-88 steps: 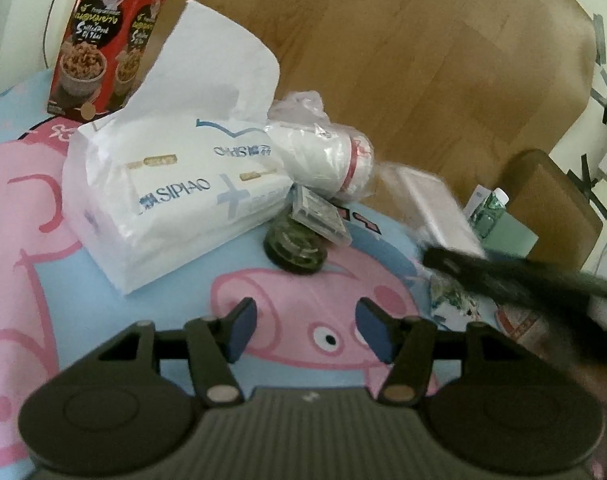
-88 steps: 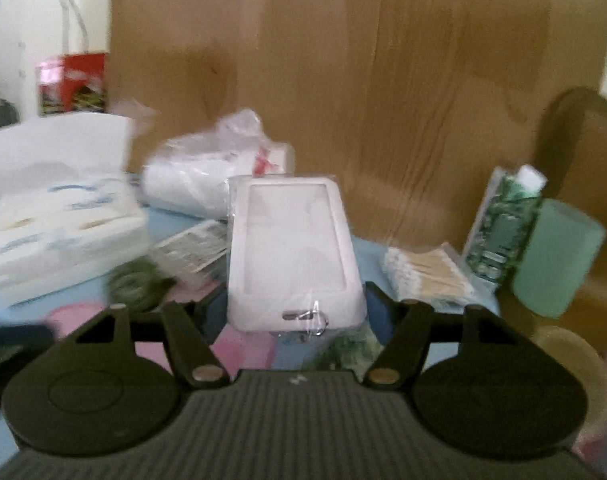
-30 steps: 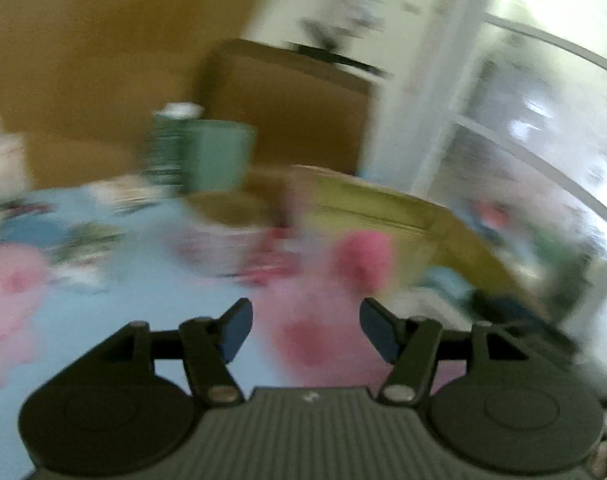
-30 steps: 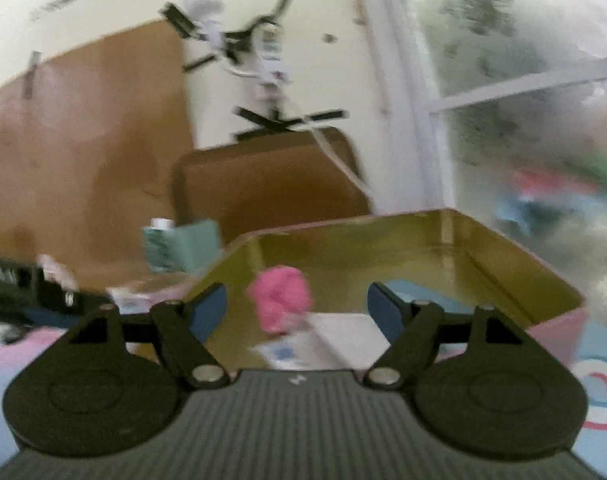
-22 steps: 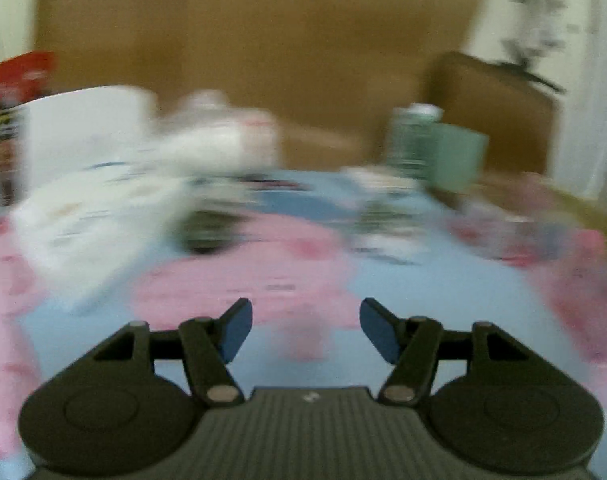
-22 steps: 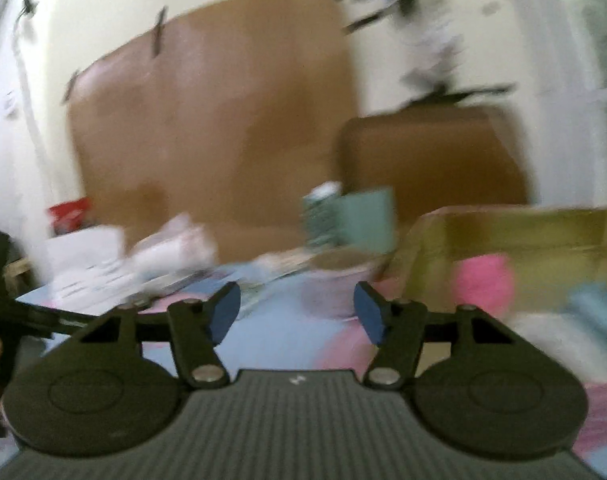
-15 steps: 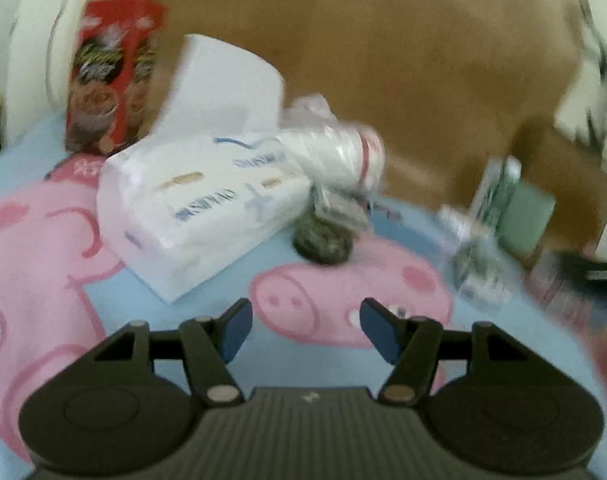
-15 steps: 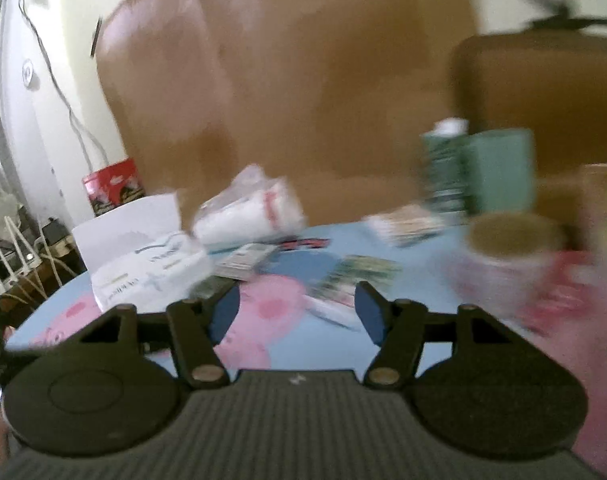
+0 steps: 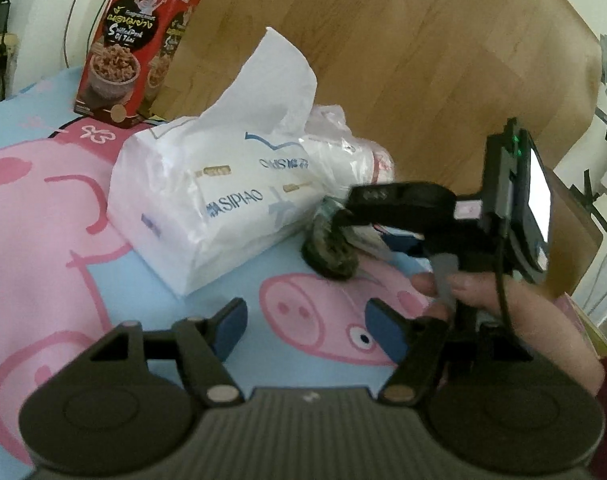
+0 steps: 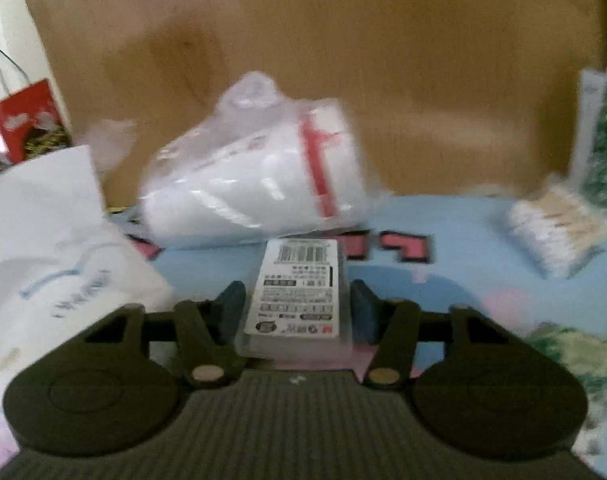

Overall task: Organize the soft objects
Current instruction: 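Close the right tool on the white barcode packet and lift it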

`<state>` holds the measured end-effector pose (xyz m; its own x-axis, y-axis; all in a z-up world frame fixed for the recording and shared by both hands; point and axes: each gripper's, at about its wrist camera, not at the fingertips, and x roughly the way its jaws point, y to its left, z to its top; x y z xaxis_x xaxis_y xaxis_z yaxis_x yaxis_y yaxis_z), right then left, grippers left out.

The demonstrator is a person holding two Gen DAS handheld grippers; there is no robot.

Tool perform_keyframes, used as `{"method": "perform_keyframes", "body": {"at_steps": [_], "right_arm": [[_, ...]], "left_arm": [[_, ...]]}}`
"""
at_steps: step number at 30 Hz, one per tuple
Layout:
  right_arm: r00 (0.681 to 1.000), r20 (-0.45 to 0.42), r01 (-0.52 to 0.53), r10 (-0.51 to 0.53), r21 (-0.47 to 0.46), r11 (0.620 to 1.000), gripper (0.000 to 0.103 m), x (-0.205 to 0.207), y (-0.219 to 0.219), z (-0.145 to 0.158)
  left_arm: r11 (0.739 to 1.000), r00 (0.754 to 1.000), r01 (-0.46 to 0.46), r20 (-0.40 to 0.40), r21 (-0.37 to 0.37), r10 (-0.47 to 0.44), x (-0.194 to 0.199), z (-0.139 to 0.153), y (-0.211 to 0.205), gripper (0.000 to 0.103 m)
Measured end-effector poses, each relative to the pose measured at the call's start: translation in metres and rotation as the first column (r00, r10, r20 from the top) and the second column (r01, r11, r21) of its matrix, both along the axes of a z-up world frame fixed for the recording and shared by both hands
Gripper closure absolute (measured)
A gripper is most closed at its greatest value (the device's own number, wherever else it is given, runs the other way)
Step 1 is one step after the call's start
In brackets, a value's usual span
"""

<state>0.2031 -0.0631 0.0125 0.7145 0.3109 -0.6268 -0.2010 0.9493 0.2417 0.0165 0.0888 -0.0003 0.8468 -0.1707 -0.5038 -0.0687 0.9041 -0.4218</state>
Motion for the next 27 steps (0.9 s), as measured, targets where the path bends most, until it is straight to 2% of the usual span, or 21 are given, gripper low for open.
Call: {"method": "perform_keyframes", "body": {"at_steps": [4,7,10,12,14,16,17,18,20,22,24,27], "right_arm": [[0.999,-0.038,0.032,-0.029,0.075,0.997,0.044,-0.025,-0.035,0.003],[0.999,-0.031,-0.025,0.029,0.124,0.992,0.044,-0.074,-0.057,0.006],[0.995,0.014,-0.095,0.095,0.077,0.992,0.044,-0.132,-0.067,0.003],[0.991,0.069,-0.115,0.117,-0.026,0.993,0.044,-0.172,-0.070,0.001],[0.988,0.111,-0.096,0.108,-0.108,0.989,0.044,-0.203,-0.072,-0.004],[0.987,0.129,-0.078,0.091,-0.100,0.992,0.043,-0.230,-0.084,-0.011],[0.986,0.145,-0.066,0.079,-0.091,0.994,0.038,-0.239,-0.091,-0.011],[0.986,0.149,-0.055,0.068,-0.093,0.994,0.033,-0.244,-0.095,-0.012],[0.986,0.151,-0.062,0.073,-0.077,0.995,0.034,-0.246,-0.102,-0.013],[0.986,0.150,-0.072,0.080,-0.060,0.996,0.035,-0.242,-0.103,-0.014],[0.983,0.146,-0.102,0.109,-0.054,0.993,0.035,-0.241,-0.101,-0.013],[0.978,0.158,-0.132,0.140,-0.059,0.990,0.034,-0.257,-0.109,-0.012]], "left_arm": [[1.000,1.000,0.006,-0.002,0.001,-0.006,-0.001,0.000,-0.001,0.036],[1.000,1.000,0.008,-0.001,-0.016,-0.008,-0.001,-0.001,0.002,0.036],[0.999,0.999,0.038,0.000,-0.015,-0.038,-0.001,0.000,-0.001,0.032],[0.994,0.994,0.108,0.001,-0.002,-0.108,0.000,0.000,-0.009,0.032],[0.981,0.981,0.194,0.003,0.029,-0.194,-0.001,0.002,-0.023,0.032],[0.952,0.953,0.302,-0.003,0.043,-0.302,-0.003,0.003,-0.039,0.032],[0.935,0.936,0.353,-0.011,0.037,-0.353,-0.007,0.004,-0.049,0.036],[0.921,0.921,0.388,-0.014,0.026,-0.388,-0.011,0.006,-0.057,0.037],[0.903,0.903,0.430,-0.015,-0.017,-0.430,-0.021,0.009,-0.071,0.037],[0.883,0.883,0.460,-0.055,-0.086,-0.466,-0.025,0.007,-0.085,0.037],[0.881,0.875,0.463,-0.107,-0.098,-0.472,-0.029,0.004,-0.100,0.040],[0.889,0.881,0.456,-0.126,-0.034,-0.456,-0.040,0.008,-0.118,0.042]]}}
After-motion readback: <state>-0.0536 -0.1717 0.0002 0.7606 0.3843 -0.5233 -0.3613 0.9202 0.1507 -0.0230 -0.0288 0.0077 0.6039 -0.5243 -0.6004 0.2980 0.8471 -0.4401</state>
